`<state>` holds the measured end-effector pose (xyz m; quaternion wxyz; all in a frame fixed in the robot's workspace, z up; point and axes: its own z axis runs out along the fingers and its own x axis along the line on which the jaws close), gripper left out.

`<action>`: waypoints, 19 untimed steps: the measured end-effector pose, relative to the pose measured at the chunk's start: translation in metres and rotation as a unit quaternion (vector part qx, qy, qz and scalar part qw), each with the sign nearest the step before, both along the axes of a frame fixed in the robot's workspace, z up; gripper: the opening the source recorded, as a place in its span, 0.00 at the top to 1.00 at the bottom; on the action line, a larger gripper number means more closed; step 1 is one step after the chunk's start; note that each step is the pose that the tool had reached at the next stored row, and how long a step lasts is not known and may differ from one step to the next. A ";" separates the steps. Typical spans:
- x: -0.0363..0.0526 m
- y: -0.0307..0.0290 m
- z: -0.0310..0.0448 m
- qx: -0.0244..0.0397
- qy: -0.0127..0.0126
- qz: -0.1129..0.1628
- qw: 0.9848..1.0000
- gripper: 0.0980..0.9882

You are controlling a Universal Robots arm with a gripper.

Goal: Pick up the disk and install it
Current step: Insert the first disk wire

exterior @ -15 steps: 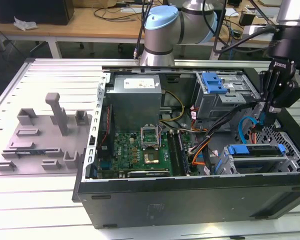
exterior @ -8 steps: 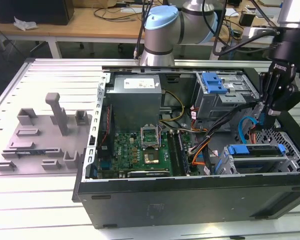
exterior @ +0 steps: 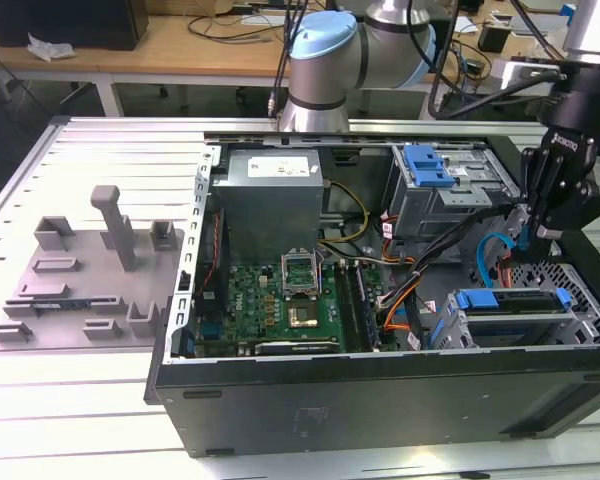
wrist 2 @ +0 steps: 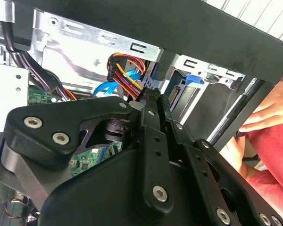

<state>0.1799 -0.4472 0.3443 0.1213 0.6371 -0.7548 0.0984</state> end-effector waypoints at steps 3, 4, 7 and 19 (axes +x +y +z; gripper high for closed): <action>-0.0004 -0.0091 0.0007 0.012 0.000 0.000 1.000 0.92; -0.0006 -0.0131 0.0008 0.018 0.000 0.000 1.000 0.92; -0.0009 -0.0189 0.0011 0.031 0.000 0.000 1.000 0.92; -0.0035 -0.0403 0.0063 0.091 -0.003 0.006 0.996 0.92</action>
